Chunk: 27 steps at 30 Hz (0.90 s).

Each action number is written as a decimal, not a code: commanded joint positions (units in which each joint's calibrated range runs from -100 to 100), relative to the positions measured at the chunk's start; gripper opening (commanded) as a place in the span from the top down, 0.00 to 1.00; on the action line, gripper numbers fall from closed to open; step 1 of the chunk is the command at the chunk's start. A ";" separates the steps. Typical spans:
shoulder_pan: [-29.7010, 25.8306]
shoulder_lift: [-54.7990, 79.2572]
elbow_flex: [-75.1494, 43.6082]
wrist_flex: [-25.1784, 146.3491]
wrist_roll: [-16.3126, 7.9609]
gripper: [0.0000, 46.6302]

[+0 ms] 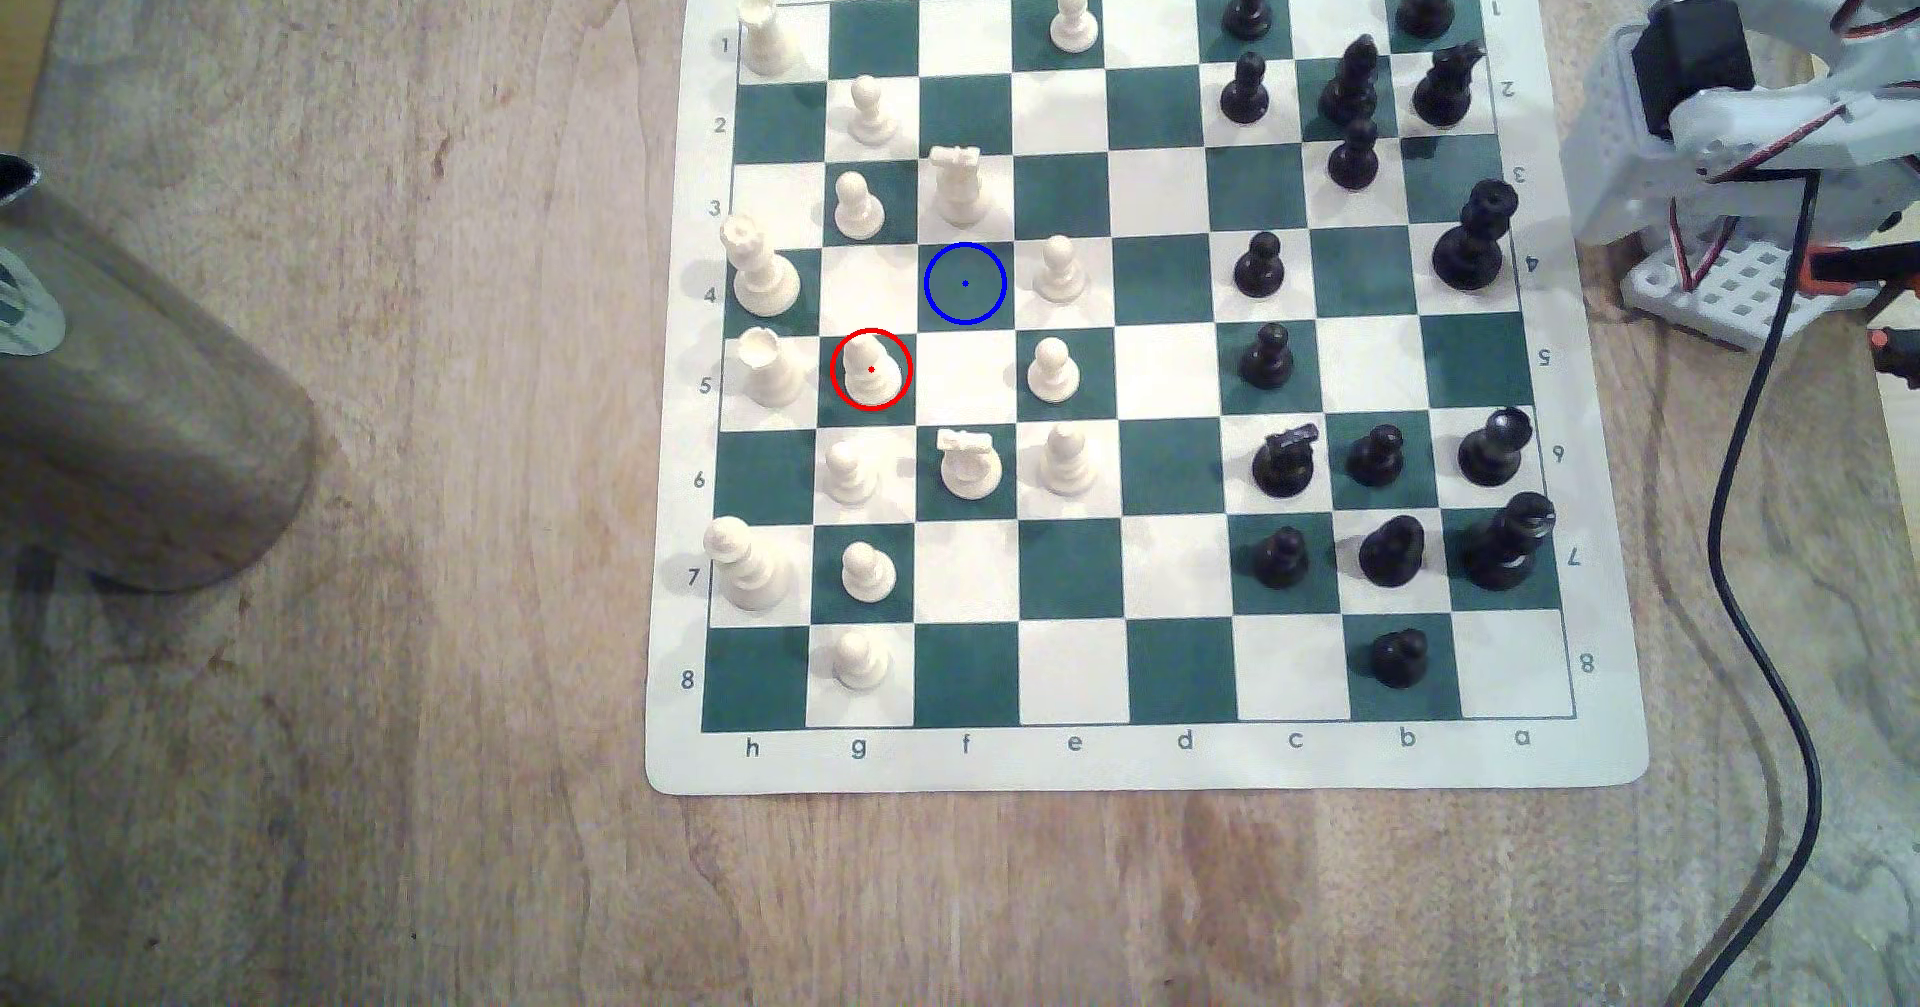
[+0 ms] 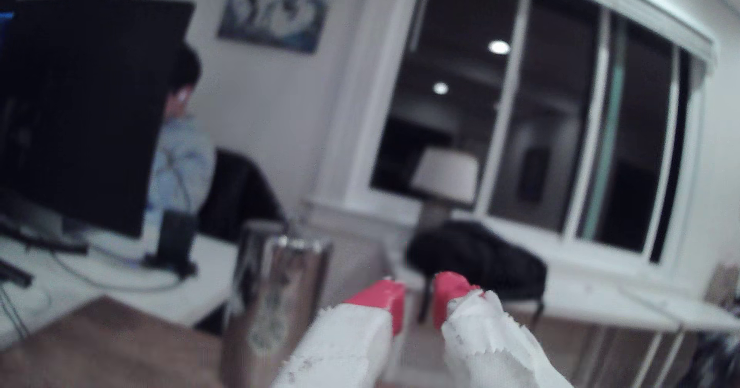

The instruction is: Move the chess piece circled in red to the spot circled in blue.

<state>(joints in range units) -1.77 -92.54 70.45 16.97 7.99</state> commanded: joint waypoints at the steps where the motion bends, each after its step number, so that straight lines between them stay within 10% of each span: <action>1: -1.95 8.25 -12.88 17.10 -1.81 0.90; 14: -10.24 33.54 -23.85 23.40 -8.40 0.81; 27: -6.64 67.42 -48.60 26.27 -18.12 0.79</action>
<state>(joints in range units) -8.70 -31.88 32.67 41.35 -8.33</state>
